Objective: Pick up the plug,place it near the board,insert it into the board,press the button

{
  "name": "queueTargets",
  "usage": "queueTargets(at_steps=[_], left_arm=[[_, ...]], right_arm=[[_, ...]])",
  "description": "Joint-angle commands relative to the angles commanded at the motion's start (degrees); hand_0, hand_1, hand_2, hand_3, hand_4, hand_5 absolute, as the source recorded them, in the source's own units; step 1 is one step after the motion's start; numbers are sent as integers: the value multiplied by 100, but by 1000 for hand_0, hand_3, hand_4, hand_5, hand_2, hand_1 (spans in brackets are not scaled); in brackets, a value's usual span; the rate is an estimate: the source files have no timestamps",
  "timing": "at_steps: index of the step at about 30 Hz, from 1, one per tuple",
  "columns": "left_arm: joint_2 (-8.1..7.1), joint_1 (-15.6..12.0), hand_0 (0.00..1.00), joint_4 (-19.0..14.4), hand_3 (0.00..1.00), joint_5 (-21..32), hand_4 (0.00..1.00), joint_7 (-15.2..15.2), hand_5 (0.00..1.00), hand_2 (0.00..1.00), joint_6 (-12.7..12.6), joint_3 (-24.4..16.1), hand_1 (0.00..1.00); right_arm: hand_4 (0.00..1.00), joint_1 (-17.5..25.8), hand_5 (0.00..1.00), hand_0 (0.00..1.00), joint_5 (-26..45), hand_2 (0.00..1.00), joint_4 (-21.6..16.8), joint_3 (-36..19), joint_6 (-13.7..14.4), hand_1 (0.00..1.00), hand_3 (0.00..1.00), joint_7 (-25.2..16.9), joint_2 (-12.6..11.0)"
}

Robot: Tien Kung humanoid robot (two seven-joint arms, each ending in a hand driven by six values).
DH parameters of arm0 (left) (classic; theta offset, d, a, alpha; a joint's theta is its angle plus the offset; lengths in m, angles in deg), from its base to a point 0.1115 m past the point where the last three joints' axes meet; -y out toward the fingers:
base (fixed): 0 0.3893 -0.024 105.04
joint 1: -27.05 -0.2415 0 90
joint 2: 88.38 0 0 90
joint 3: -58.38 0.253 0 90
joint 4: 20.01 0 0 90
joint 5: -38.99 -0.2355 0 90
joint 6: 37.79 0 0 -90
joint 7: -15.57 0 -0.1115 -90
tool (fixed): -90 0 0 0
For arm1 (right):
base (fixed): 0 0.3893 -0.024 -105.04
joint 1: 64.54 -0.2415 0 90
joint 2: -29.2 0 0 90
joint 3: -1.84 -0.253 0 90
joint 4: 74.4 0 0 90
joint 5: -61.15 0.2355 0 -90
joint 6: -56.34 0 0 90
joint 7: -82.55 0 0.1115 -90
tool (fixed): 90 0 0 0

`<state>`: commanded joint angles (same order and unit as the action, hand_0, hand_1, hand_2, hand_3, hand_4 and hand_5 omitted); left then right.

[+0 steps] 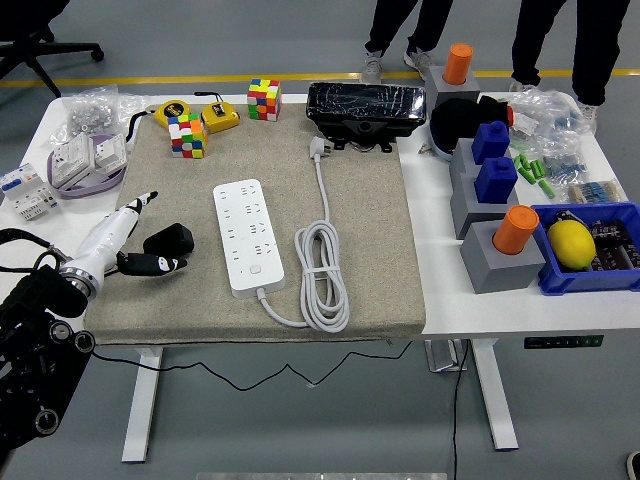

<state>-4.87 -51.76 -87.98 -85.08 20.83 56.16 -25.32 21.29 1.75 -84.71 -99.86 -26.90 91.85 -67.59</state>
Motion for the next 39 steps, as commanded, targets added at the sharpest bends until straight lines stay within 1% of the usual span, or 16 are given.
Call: queueTargets(at_steps=[2,3,4,9,10,15,16,21,22,33,34,39], left_arm=[[1,2,998,9,998,-1,998,0,235,998,-1,1,998],[7,19,998,67,998,-21,998,-4,235,998,-29,14,998],[10,24,904,88,998,-28,998,-6,234,943,-40,18,960],[35,58,904,190,998,54,998,-16,234,943,-108,42,960],[37,71,771,207,877,65,998,-11,261,804,-128,53,823],[62,110,771,280,877,145,998,-33,261,804,-234,55,823],[65,113,734,286,840,143,998,-30,275,732,-237,54,747],[75,130,734,324,840,115,998,-7,275,732,-219,76,747],[77,132,698,332,785,124,998,-14,292,704,-223,80,701],[86,171,694,368,774,133,998,27,296,700,-254,109,694],[87,176,600,368,665,132,998,34,327,638,-258,110,649],[94,178,600,365,665,101,998,62,327,638,-270,114,649]], right_arm=[[998,-1,998,801,-1,765,0,-2,1,765,783,0,0],[998,1,998,801,-8,765,0,-10,8,765,783,-1,-1],[998,1,998,800,-10,765,0,-13,11,765,783,-1,-2],[998,8,998,800,-30,765,0,-46,23,765,783,7,-3],[998,10,998,799,-31,765,0,-56,26,764,783,9,-2],[998,8,998,799,-28,765,0,-42,24,764,783,19,-6],[998,6,998,799,-20,765,0,-35,25,765,783,17,-7],[998,4,998,799,-26,765,0,-39,34,765,783,25,-18],[998,4,998,798,-28,765,0,-41,36,764,784,24,-20],[998,-21,998,798,-30,765,0,-40,76,764,783,32,-39],[998,-23,998,796,-24,765,0,-38,80,765,789,32,-40],[998,-25,998,796,-37,765,0,-48,93,765,789,37,-43]])
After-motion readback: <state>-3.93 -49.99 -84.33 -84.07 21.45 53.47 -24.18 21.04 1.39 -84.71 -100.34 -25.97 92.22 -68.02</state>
